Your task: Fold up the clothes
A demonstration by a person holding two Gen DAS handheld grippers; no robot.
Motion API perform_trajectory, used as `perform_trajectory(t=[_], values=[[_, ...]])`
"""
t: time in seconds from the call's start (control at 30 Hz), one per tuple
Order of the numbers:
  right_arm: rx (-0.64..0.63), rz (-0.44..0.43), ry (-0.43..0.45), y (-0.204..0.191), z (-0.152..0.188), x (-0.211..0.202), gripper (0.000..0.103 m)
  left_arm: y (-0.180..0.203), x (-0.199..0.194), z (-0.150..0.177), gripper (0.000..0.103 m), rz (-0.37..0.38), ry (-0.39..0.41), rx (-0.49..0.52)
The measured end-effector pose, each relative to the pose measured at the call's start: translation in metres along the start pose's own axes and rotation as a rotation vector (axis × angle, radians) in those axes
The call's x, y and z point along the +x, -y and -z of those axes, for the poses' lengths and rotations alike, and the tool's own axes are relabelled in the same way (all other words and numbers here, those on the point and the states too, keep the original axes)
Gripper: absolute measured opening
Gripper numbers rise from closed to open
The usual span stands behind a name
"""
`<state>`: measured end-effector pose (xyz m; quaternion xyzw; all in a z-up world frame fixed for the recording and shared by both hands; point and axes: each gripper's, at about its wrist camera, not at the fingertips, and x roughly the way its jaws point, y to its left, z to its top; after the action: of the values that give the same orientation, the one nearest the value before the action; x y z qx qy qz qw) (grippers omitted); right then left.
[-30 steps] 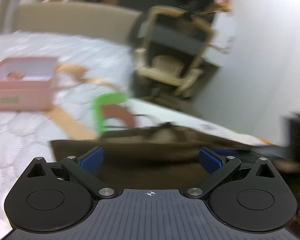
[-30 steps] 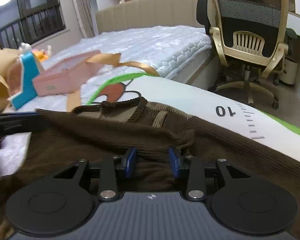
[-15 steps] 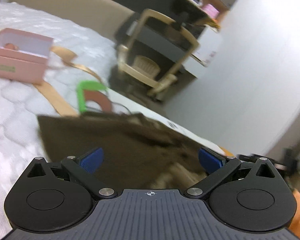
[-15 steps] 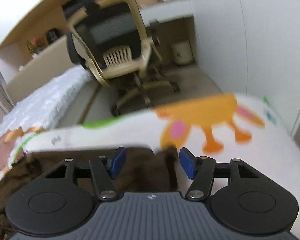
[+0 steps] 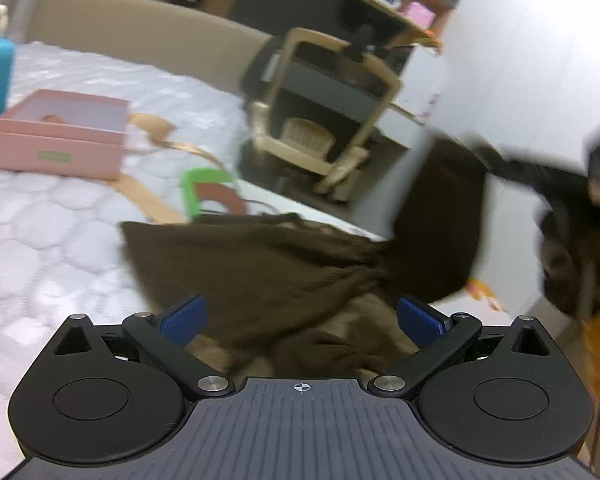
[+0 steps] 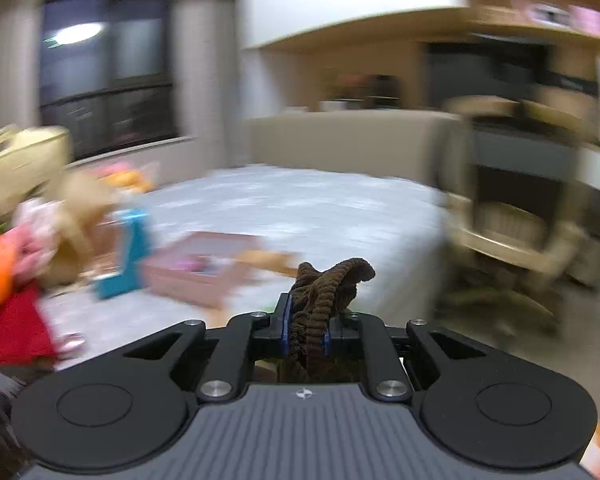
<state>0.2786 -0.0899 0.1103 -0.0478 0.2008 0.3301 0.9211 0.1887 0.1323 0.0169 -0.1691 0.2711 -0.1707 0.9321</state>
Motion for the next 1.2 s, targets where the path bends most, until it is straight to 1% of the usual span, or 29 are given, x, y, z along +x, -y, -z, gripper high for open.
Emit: perform_trajectory(t=[0.03,0.1,0.13,0.17,0.2,0.23,0.33,0.4,0.43,0.5,0.6,0.63,0.67,0.7,0.73,0.77,0.8,0.83,0.9,0.93,0.97,1.0,1.03,1.07,1.1,1.13,1.2], values=[[-0.050,-0.050,0.000,-0.022,-0.012,0.014,0.014,0.004,0.002,0.001,0.103,0.014,-0.004,0.010],[-0.123,-0.130,-0.056,-0.054,-0.014,0.044,0.016,0.010,0.007,0.004,0.103,0.024,-0.019,0.022],[-0.115,-0.154,-0.059,-0.059,-0.013,0.050,0.027,0.011,0.010,0.004,0.103,0.020,-0.029,0.022],[-0.103,-0.175,-0.057,-0.063,-0.012,0.055,0.033,0.011,0.012,0.005,0.103,0.015,-0.038,0.022],[-0.091,-0.196,-0.055,-0.066,-0.011,0.060,0.044,0.012,0.015,0.006,0.103,0.011,-0.048,0.022],[-0.073,-0.185,-0.040,-0.059,-0.010,0.056,0.050,0.012,0.017,0.006,0.103,0.008,-0.056,0.021],[-0.015,-0.137,0.011,-0.029,-0.007,0.039,0.060,0.005,0.026,0.002,0.103,-0.003,-0.064,-0.009],[0.023,-0.104,0.045,-0.010,-0.005,0.029,0.061,-0.001,0.039,-0.002,0.103,-0.045,-0.078,-0.030],[0.040,-0.079,0.047,0.001,-0.001,0.023,0.062,-0.004,0.045,-0.004,0.103,-0.066,-0.085,-0.040],[0.081,-0.037,0.036,0.021,0.012,0.013,0.062,-0.010,0.059,-0.008,0.103,-0.108,-0.100,-0.061],[0.138,0.007,0.007,0.045,0.039,0.004,0.062,-0.019,0.079,-0.014,0.102,-0.171,-0.121,-0.093],[0.154,0.019,-0.005,0.051,0.049,0.005,0.062,-0.022,0.085,-0.016,0.097,-0.192,-0.128,-0.104],[0.172,0.029,-0.020,0.057,0.060,0.006,0.062,-0.025,0.092,-0.018,0.089,-0.213,-0.135,-0.114],[0.189,0.037,-0.035,0.064,0.070,0.005,0.062,-0.028,0.098,-0.020,0.055,-0.234,-0.142,-0.125],[0.206,0.044,-0.049,0.070,0.076,0.008,0.062,-0.028,0.103,-0.023,0.036,-0.246,-0.141,-0.121],[0.218,0.052,-0.061,0.074,0.082,0.011,0.062,-0.022,0.100,-0.028,0.033,-0.237,-0.117,-0.079],[0.215,0.059,-0.053,0.075,0.083,0.011,0.062,-0.016,0.098,-0.033,0.025,-0.228,-0.092,-0.037],[0.209,0.067,-0.041,0.077,0.084,0.010,0.062,-0.008,0.092,-0.038,0.023,-0.219,-0.052,0.014],[0.188,0.081,-0.012,0.077,0.084,0.009,0.062,0.015,0.063,-0.052,0.023,-0.207,0.121,0.164],[0.166,0.091,0.003,0.077,0.082,0.009,0.062,0.025,0.051,-0.057,0.023,-0.206,0.194,0.231],[0.141,0.105,0.006,0.075,0.082,0.011,0.062,0.028,0.046,-0.056,0.024,-0.222,0.232,0.276],[0.108,0.125,0.002,0.073,0.082,0.017,0.062,0.030,0.040,-0.055,0.030,-0.238,0.270,0.322],[0.077,0.145,-0.011,0.070,0.085,0.023,0.062,0.030,0.037,-0.053,0.042,-0.254,0.291,0.353],[0.048,0.160,-0.039,0.068,0.088,0.032,0.062,0.022,0.042,-0.048,0.047,-0.269,0.261,0.341],[0.018,0.176,-0.069,0.066,0.091,0.041,0.062,0.010,0.049,-0.039,0.059,-0.279,0.204,0.315],[-0.006,0.185,-0.111,0.065,0.097,0.051,0.062,-0.002,0.057,-0.031,0.068,-0.292,0.143,0.292],[-0.057,0.201,-0.197,0.062,0.108,0.069,0.062,-0.024,0.071,-0.014,0.075,-0.333,0.012,0.269]])
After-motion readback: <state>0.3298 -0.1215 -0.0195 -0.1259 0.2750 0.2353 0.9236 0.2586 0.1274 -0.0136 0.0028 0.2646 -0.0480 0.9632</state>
